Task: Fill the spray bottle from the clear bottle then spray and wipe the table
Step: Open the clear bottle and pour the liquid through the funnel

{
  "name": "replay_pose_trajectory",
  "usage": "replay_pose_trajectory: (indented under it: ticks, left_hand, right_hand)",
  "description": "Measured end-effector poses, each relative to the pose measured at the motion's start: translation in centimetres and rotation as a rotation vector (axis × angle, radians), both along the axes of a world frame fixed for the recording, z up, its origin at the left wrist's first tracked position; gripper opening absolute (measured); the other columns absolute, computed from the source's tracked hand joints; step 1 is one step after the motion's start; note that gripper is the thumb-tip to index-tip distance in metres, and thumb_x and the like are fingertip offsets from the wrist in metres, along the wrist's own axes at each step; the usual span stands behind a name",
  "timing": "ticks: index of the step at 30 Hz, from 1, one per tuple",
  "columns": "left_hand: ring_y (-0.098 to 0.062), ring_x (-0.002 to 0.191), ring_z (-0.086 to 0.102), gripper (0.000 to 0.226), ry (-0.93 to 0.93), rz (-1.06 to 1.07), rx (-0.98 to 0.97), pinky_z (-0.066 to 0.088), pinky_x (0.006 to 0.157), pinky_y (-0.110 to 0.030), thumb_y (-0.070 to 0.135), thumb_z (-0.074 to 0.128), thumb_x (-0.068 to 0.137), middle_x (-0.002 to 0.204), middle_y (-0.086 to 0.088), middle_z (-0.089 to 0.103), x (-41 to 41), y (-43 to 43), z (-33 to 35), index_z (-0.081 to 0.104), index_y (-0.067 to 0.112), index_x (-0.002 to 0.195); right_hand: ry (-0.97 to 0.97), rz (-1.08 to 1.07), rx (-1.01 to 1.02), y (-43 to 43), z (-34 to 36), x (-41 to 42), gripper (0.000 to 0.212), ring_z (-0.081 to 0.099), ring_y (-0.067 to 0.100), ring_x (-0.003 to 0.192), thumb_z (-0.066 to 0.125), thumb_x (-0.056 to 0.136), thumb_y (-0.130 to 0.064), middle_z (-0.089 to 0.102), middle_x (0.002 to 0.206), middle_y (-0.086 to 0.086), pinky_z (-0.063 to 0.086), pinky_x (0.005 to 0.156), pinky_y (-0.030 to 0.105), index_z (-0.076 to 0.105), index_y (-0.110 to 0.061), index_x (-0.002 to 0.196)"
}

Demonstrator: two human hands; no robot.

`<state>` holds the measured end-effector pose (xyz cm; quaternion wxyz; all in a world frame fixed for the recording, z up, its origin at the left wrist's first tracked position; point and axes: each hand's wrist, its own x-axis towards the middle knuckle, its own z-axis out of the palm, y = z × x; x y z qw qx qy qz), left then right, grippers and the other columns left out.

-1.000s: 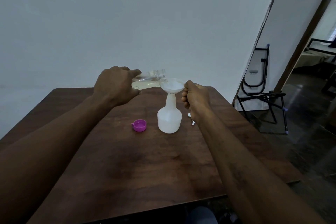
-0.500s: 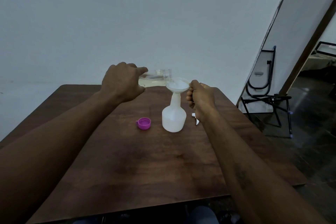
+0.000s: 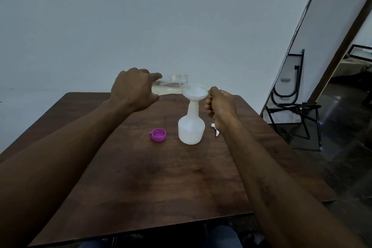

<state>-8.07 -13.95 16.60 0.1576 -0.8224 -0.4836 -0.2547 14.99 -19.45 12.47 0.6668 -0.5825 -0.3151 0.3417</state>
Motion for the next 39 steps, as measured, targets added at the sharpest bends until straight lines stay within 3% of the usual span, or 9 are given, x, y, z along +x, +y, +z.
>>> replay_pose_trajectory:
  ticks: [26,39]
  left_hand:
    - [-0.033,0.113,0.063,0.065,-0.007,-0.006,-0.013,0.05,0.083,-0.042,0.043,0.075,0.08,0.125,-0.004,0.071,0.05,-0.1,0.22,0.059,0.033,0.142]
    - [-0.034,0.11,0.064,0.064,0.012,-0.011,0.005,0.05,0.081,-0.042,0.046,0.075,0.081,0.121,-0.004,0.072,0.06,-0.14,0.2,0.06,0.032,0.142]
  right_hand:
    - [-0.013,-0.013,-0.002,0.07,-0.05,0.1,0.011,0.05,0.011,0.049,0.059,0.091,-0.018,0.057,0.056,-0.004,0.041,0.045,0.023,0.059,-0.012,0.082]
    - [-0.005,-0.013,0.0,0.25,-0.1,0.11,0.016,0.049,0.012,0.048,0.059,0.09,-0.019,0.057,0.055,-0.004,0.039,0.045,0.023,0.056,-0.015,0.075]
